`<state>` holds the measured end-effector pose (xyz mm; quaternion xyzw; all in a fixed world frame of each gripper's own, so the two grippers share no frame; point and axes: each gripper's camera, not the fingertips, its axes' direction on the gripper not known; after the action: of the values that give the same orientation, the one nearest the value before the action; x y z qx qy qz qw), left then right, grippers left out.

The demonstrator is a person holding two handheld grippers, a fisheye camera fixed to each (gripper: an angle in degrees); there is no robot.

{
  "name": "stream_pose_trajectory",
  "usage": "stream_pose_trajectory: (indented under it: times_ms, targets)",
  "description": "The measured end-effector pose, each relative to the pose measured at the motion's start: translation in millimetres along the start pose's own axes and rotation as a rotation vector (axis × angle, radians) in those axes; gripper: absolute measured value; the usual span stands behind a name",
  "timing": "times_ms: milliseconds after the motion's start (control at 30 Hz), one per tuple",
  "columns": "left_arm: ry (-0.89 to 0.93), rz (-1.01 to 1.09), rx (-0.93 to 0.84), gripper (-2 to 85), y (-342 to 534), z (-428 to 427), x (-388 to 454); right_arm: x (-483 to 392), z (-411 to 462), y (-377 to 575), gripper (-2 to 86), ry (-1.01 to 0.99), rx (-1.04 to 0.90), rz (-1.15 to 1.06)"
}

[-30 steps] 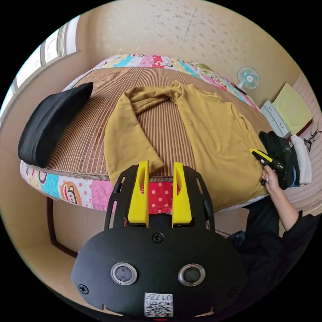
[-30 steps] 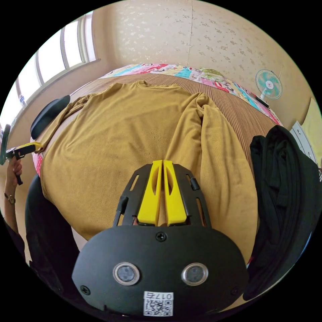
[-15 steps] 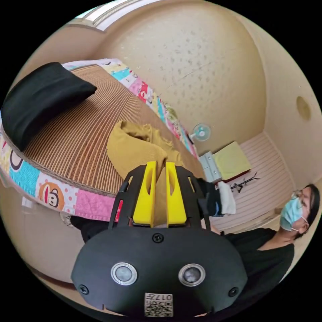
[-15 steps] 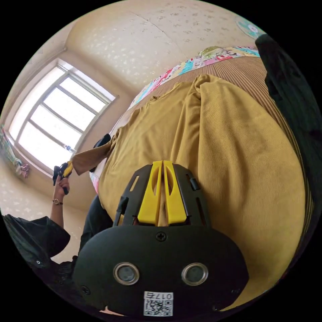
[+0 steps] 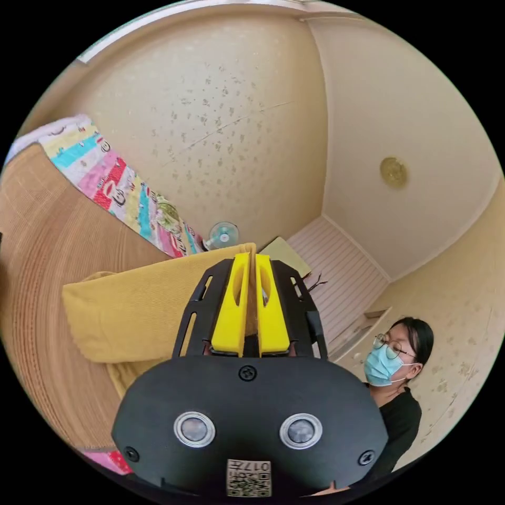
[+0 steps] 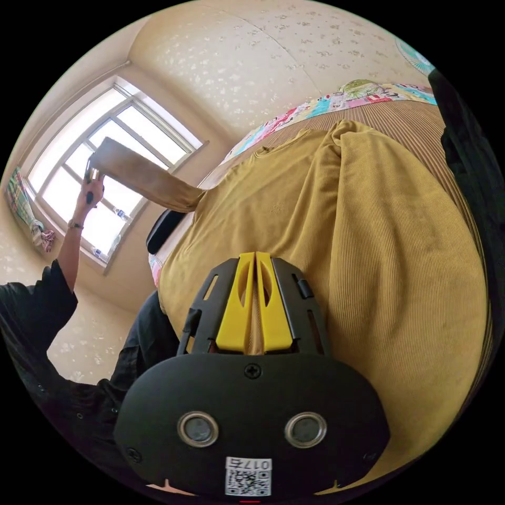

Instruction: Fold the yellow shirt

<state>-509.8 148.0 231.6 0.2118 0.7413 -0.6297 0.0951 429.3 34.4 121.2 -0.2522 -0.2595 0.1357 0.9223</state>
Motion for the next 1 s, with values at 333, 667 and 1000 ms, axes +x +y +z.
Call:
stream_pose_trajectory:
  times_ms: [333, 667, 1000]
  targets:
    - [0.171, -0.319, -0.164, 0.0, 16.6, 302.8, -193.0, -1.0, -33.5, 0.7, 0.3, -0.055, 0.012, -0.046]
    - [-0.034, -0.415, -0.352, 9.9, 119.0, 358.3, -296.0, -10.5, -42.6, -2.0, 0.4, -0.053, 0.004, -0.085]
    - [-0.738, -0.095, -0.533, 9.6, 126.3, 229.2, -243.0, -17.3, -34.4, -7.9, 0.4, -0.034, -0.004, -0.077]
